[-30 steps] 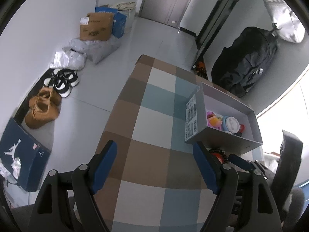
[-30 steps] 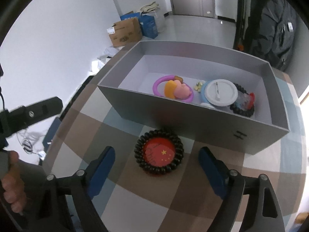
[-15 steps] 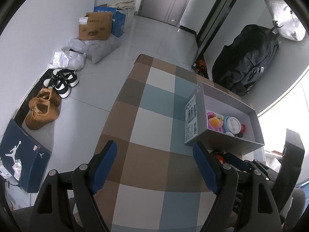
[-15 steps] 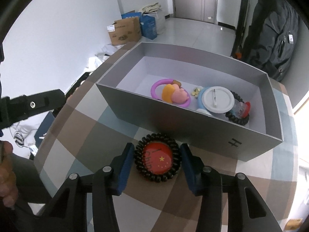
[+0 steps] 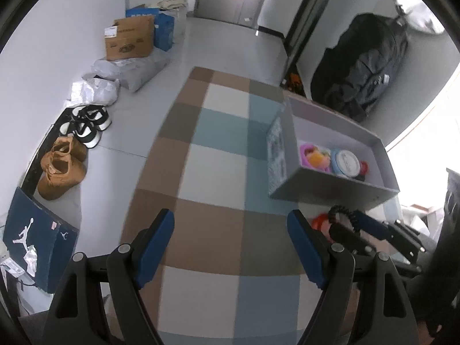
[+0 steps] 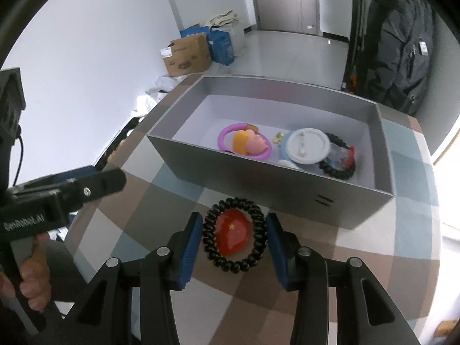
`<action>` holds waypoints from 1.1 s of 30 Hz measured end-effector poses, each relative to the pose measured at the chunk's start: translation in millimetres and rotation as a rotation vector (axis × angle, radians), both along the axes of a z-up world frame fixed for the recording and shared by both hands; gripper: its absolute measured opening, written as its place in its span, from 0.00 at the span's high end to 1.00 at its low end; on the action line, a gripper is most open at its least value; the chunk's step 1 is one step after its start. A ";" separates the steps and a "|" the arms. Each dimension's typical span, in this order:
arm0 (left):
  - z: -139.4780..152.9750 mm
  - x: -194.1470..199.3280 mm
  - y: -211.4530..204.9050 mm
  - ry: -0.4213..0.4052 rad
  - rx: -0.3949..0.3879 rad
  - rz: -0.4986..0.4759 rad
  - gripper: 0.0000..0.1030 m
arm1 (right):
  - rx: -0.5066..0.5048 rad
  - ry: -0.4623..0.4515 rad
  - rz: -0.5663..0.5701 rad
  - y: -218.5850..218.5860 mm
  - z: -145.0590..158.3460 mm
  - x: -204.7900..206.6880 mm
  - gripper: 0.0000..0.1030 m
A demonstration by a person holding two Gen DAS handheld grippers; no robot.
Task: Organize jewelry
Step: 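Grasp the black beaded bracelet around the red badge with the right gripper, then lift the bracelet with the right gripper while the left gripper grasps the red badge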
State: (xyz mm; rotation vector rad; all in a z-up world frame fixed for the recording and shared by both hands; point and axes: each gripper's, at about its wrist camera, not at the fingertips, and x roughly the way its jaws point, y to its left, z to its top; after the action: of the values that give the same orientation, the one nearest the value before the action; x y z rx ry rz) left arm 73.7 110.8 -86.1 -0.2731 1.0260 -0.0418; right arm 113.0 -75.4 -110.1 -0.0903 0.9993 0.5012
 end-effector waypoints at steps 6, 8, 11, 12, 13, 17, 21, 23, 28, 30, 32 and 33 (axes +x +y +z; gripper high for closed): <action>4.8 -3.6 -31.5 -0.045 0.085 -0.079 0.25 | 0.025 0.006 -0.041 -25.9 7.1 -5.7 0.60; 3.5 -5.0 -39.3 -0.045 0.088 -0.105 0.25 | 0.026 0.006 -0.056 -32.6 9.3 -6.7 0.61; 0.7 -5.1 -50.1 -0.033 0.069 -0.148 0.25 | 0.044 0.007 -0.078 -46.6 13.6 -8.4 0.61; 0.1 -4.4 -52.5 -0.028 0.060 -0.155 0.25 | 0.051 0.006 -0.085 -51.4 15.1 -8.9 0.61; -0.5 -3.1 -56.5 -0.017 0.035 -0.168 0.25 | 0.058 0.006 -0.090 -55.0 16.6 -8.7 0.61; 1.2 -2.0 -70.3 -0.010 0.011 -0.193 0.25 | 0.076 0.000 -0.108 -66.0 21.6 -11.8 0.62; -1.5 -2.2 -85.9 -0.014 0.046 -0.225 0.25 | 0.076 -0.016 -0.130 -75.5 26.6 -17.7 0.62; -4.4 -4.1 -92.6 -0.014 0.075 -0.237 0.25 | 0.087 -0.016 -0.143 -81.0 28.8 -21.0 0.62; -6.4 -4.1 -98.2 -0.019 0.105 -0.238 0.25 | 0.114 -0.023 -0.165 -97.8 35.9 -24.3 0.62; -8.2 -1.6 -98.6 -0.013 0.106 -0.230 0.25 | 0.119 -0.024 -0.174 -101.9 37.3 -25.3 0.62; -9.7 1.0 -100.2 -0.008 0.105 -0.219 0.25 | 0.128 -0.018 -0.181 -106.3 37.0 -24.9 0.62; -10.6 1.6 -103.1 -0.005 0.109 -0.216 0.25 | 0.130 -0.016 -0.185 -108.8 37.0 -25.3 0.62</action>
State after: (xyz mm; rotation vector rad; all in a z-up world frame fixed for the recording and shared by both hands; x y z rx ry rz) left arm 75.2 7.7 -96.7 -0.0622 1.0452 -0.1808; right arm 87.7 -184.2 -73.1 0.1135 0.9471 0.3943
